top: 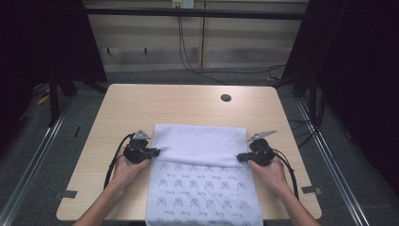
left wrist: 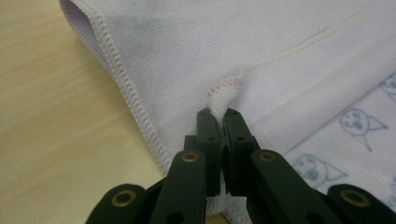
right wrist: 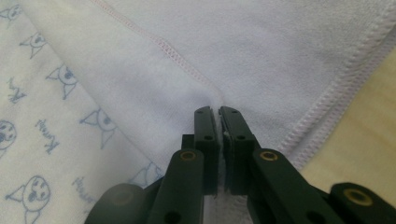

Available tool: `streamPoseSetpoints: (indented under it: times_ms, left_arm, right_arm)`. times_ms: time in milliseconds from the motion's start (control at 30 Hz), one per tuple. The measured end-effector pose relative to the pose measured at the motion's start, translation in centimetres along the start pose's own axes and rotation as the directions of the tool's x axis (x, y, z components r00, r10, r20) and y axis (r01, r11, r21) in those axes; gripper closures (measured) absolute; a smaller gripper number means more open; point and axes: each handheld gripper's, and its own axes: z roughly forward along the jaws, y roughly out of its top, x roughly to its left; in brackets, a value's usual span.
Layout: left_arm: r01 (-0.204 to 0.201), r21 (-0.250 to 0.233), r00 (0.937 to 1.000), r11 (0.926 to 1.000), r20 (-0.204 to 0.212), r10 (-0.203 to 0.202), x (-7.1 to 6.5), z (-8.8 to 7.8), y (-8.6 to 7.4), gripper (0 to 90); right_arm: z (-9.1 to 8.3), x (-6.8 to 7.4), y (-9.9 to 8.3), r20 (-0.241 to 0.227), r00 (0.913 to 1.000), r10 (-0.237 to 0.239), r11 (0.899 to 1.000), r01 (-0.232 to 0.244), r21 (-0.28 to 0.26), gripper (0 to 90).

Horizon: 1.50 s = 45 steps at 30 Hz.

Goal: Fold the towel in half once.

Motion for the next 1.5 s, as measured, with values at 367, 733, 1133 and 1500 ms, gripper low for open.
streamPoseSetpoints:
  times_ms: [367,733,1133,1500]
  left_arm:
    - [0.040,-0.026,0.9964,0.9989,-0.074,-0.042,4.0,2.9,3.5,87.0]
    - [0.087,-0.050,0.9907,0.9950,-0.101,-0.092,6.8,4.9,5.7,87.0]
    - [0.137,-0.095,0.9831,0.9860,-0.109,-0.147,7.8,5.1,6.7,87.0]
    - [0.066,-0.328,0.9975,0.9423,-0.003,-0.071,4.7,-4.6,9.4,86.8]
  right_arm:
    - [2.8,-2.9,4.4,0.055,0.9975,0.045,0.999,-0.044,-0.011,85.9]
    - [4.8,-5.1,8.1,0.120,0.9814,0.150,0.989,-0.151,0.000,85.7]
    - [6.1,-5.7,10.1,0.219,0.9667,0.131,0.991,-0.125,-0.041,85.9]
    - [-2.6,-5.6,11.0,0.054,0.9911,0.122,0.921,-0.093,-0.379,85.7]
